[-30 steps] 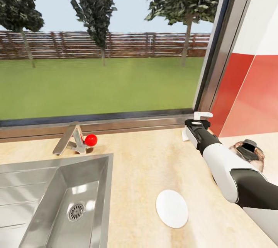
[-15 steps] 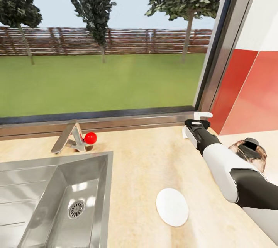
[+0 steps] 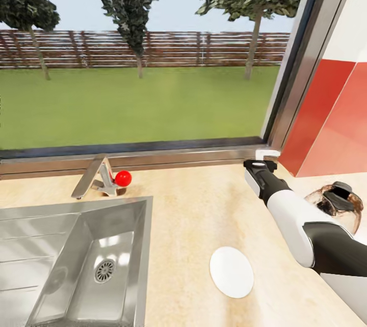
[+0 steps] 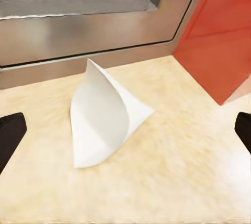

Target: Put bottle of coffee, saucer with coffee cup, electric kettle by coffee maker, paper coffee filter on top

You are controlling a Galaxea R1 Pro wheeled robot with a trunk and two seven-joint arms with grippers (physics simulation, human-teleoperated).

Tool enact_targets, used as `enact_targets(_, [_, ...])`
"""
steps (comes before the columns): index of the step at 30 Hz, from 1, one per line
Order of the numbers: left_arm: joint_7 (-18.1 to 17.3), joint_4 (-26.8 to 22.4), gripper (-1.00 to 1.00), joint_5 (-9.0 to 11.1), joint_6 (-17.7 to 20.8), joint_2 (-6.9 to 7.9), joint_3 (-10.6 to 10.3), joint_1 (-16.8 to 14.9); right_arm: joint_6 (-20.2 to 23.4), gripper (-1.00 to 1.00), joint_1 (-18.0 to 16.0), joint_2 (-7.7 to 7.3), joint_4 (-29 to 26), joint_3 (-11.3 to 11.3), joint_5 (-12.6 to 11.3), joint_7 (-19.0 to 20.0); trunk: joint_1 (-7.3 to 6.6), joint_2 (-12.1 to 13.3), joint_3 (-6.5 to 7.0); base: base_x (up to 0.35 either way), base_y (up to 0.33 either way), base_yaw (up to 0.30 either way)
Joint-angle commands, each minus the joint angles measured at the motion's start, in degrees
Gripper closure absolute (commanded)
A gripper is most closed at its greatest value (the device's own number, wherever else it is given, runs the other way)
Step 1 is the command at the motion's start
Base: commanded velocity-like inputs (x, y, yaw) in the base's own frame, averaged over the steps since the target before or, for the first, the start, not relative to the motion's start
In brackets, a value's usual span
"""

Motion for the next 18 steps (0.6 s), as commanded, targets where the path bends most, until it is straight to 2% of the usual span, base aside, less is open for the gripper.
enact_targets(1, [0.1,0.1,-1.00,0.2,-0.4,0.01,0.0,0.0,0.4,-1.00,0.0,-0.01,0.4,0.2,0.0,-0.2,0.03,-0.1,-0.19,0.000,0.000,0.091])
enact_targets(18, [0.1,0.1,-1.00,0.2,-0.4,-0.05,0.0,0.0,-1.8,-1.00,0.0,-0.53,2.7,0.2,0.1,-0.2,0.03,-0.1,-1.73,0.000,0.000,0.091])
